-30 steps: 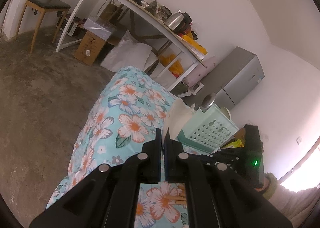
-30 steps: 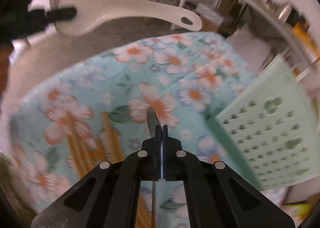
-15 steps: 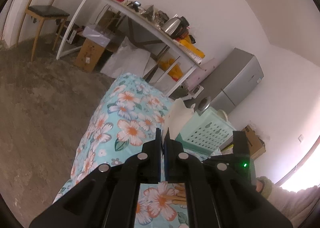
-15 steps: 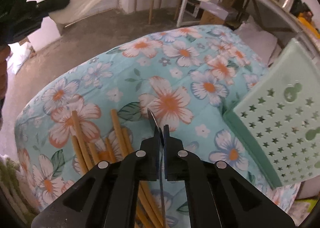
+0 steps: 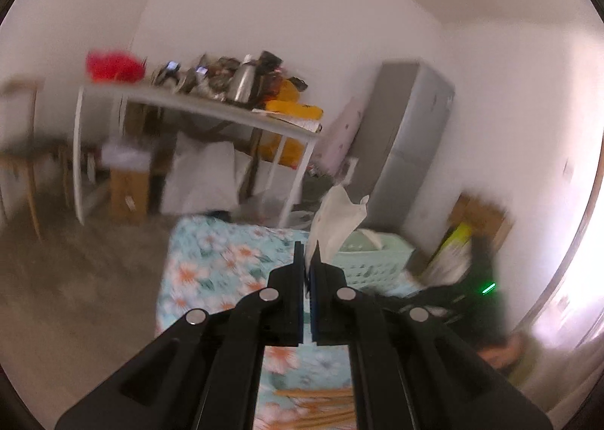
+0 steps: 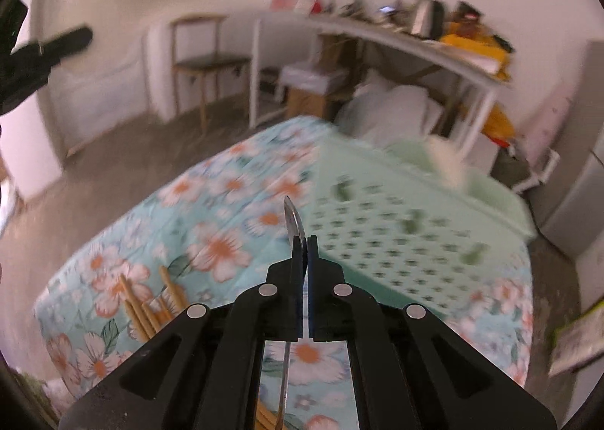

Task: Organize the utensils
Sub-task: 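Lift the metal spoon with the right gripper and carry it toward the green holder, then lower the paddle into the holder with the left gripper while the right gripper drops the spoon in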

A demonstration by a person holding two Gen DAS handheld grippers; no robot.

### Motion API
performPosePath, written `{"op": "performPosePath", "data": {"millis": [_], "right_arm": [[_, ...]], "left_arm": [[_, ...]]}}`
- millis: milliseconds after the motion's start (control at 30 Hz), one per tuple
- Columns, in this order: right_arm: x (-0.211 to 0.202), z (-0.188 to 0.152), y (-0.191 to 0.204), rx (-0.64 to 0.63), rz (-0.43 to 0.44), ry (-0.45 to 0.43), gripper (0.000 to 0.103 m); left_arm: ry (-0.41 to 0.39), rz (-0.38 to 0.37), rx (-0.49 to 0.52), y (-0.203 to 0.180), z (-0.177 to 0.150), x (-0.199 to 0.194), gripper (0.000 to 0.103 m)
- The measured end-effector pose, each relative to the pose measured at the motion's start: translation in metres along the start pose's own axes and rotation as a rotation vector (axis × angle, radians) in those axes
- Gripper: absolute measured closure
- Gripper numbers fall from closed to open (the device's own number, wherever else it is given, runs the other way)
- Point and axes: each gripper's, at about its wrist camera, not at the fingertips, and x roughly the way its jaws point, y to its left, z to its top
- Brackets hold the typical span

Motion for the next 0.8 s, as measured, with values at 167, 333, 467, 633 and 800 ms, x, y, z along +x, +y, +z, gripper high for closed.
{"op": "performPosePath", "data": {"millis": [167,333,467,633,800], "right_arm": [[-0.022,-0.009,-0.037,0.108,-0.032,-0.067,0.103],[-0.036,-0.024,-0.060,0.192,-0.032,-0.109,0.103],[-0.040,-0.033,-0.071,0.234,-0.034,-0.127,0.103],[-0.045,-0.039,-0.084,0.268,-0.048,-0.141,0.103],[-0.055,-0.039,-0.095,0.295,-0.053,-0.176,0.103]], "left_arm": [[0.120,0.123,0.246,-0.046,0.012,0.035,0.101],[0.221,0.228,0.411,-0.073,0.017,0.073,0.101],[0.286,0.257,0.527,-0.090,0.019,0.095,0.101],[0.393,0.275,0.604,-0.102,0.027,0.127,0.101],[0.469,0.241,0.551,-0.100,0.037,0.153,0.098]]}}
